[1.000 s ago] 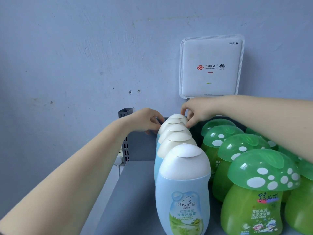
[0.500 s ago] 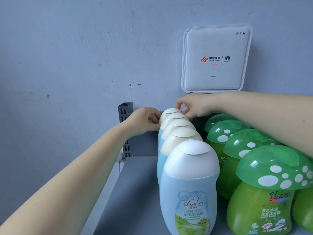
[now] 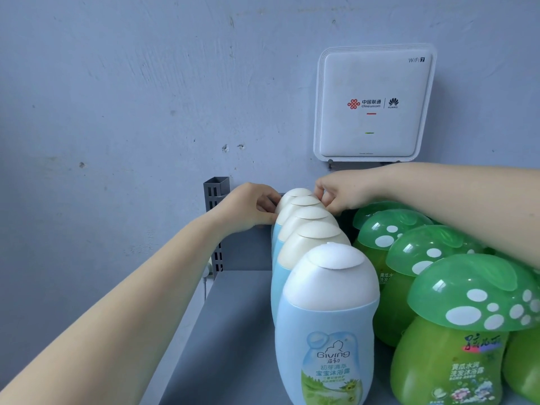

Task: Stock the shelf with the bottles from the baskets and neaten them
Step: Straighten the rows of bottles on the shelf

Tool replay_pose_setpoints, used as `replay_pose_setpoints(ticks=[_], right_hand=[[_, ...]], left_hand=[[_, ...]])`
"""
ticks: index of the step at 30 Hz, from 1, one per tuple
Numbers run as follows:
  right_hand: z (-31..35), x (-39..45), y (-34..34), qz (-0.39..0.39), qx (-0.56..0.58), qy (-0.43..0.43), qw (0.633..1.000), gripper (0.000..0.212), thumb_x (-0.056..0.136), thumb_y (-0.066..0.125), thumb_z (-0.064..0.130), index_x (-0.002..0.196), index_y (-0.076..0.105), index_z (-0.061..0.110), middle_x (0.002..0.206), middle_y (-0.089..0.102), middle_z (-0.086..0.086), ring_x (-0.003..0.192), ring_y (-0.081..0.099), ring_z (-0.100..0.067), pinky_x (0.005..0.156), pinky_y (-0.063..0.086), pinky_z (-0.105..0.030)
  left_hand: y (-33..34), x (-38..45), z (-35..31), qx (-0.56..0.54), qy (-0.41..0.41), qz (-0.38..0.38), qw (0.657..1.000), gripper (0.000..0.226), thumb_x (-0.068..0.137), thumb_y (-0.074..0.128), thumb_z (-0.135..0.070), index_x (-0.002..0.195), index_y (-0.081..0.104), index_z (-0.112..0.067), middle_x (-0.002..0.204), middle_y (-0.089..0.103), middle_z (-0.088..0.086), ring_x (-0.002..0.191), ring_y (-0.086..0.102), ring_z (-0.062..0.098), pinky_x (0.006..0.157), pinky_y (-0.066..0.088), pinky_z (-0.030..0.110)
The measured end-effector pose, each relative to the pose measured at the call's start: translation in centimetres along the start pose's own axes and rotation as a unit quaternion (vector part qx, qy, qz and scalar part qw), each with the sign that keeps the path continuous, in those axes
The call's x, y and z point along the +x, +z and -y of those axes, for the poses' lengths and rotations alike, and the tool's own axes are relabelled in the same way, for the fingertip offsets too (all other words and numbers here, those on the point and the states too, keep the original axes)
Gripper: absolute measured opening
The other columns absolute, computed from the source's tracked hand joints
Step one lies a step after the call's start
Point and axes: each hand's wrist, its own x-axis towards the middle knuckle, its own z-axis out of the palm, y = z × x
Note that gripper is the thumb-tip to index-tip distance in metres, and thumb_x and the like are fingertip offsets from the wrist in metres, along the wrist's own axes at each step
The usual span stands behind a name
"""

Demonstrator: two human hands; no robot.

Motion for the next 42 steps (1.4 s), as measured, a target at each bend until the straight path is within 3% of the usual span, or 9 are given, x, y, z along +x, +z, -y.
replay_pose_setpoints(ticks=[7,11,16,21,25,30,33,37,42], right_hand=[[0.6,-0.2,-0.2,-0.017,-0.050,0.012,0.999,0.026,0.084,0.066,0.020,0.107,0.063,0.008,0.081,0.068,0.011,0.066,0.055,-0.001,0.058,0.040,-0.012],[0.6,-1.3,-1.4,-0.041,-0.051,0.005,0.998,0.025,0.088,0.064,0.021,0.108,0.050,0.016,0.089,0.073,0.003,0.087,0.064,-0.012,0.065,0.042,-0.016],[-0.4,-5.2,-4.4,-0.114,-0.033,-0.028,0.993,0.016,0.084,0.066,0.012,0.090,0.055,0.021,0.086,0.073,0.003,0.059,0.061,0.010,0.082,0.045,-0.027],[-1.1,-10.6,-6.2,-0.164,-0.008,-0.048,0.985,0.015,0.082,0.069,0.011,0.085,0.058,0.021,0.090,0.073,-0.006,0.059,0.063,0.007,0.080,0.048,-0.029],[-1.5,-14.6,-6.0,-0.173,-0.007,-0.049,0.984,0.013,0.079,0.073,0.016,0.085,0.062,0.020,0.085,0.073,-0.007,0.061,0.064,0.001,0.086,0.049,-0.034],[-2.2,-19.2,-4.4,-0.154,-0.012,-0.054,0.986,0.016,0.072,0.076,0.026,0.084,0.066,0.023,0.079,0.073,0.000,0.066,0.066,-0.001,0.073,0.049,-0.018],[-2.6,-21.4,-3.0,-0.135,-0.005,-0.060,0.989,0.019,0.070,0.077,0.030,0.085,0.067,0.026,0.078,0.073,0.009,0.073,0.067,-0.001,0.066,0.048,-0.010],[-2.9,-22.9,-0.8,-0.104,-0.018,-0.057,0.993,0.026,0.068,0.078,0.037,0.090,0.066,0.029,0.083,0.072,0.012,0.076,0.065,0.004,0.074,0.050,-0.012],[-2.9,-22.7,1.6,-0.112,-0.095,-0.024,0.989,0.045,0.072,0.074,0.047,0.110,0.063,0.026,0.089,0.066,0.018,0.083,0.061,0.000,0.073,0.044,-0.013]], left_hand=[[-0.2,-0.1,-0.3,0.028,-0.009,0.010,1.000,0.026,0.080,0.071,-0.020,0.106,0.065,-0.020,0.097,0.071,-0.001,0.093,0.066,0.016,0.085,0.051,0.031],[-1.6,-0.1,-1.1,0.067,-0.022,0.004,0.998,0.027,0.080,0.073,-0.025,0.104,0.063,-0.019,0.091,0.069,-0.008,0.089,0.063,0.014,0.076,0.050,0.024],[-4.7,-0.7,-4.4,0.086,-0.028,-0.026,0.996,0.017,0.086,0.065,-0.017,0.103,0.062,-0.016,0.089,0.068,-0.001,0.064,0.062,0.016,0.049,0.048,0.014],[-5.6,-2.0,-8.8,0.085,0.008,-0.050,0.995,0.009,0.084,0.068,-0.018,0.092,0.066,-0.018,0.079,0.070,0.003,0.083,0.069,0.027,0.079,0.057,0.039],[-4.0,-3.8,-13.0,0.117,0.046,-0.021,0.992,0.007,0.084,0.067,-0.028,0.089,0.068,-0.024,0.078,0.071,-0.003,0.064,0.060,0.006,0.058,0.048,0.011],[-1.4,-6.7,-16.3,0.140,0.084,0.024,0.986,0.013,0.078,0.071,-0.032,0.090,0.071,-0.027,0.086,0.072,-0.010,0.084,0.066,0.004,0.087,0.052,0.026],[0.2,-7.8,-17.7,0.144,0.095,0.070,0.983,0.013,0.076,0.072,-0.034,0.087,0.070,-0.029,0.082,0.071,-0.015,0.080,0.065,-0.002,0.084,0.051,0.021],[2.4,-8.8,-19.0,0.176,0.084,0.133,0.972,0.020,0.074,0.074,-0.035,0.093,0.068,-0.029,0.085,0.071,-0.016,0.082,0.065,-0.002,0.080,0.050,0.018],[3.8,-9.3,-19.2,0.213,0.054,0.131,0.967,0.029,0.073,0.077,-0.036,0.099,0.065,-0.030,0.087,0.068,-0.017,0.085,0.065,0.000,0.072,0.046,0.010]])
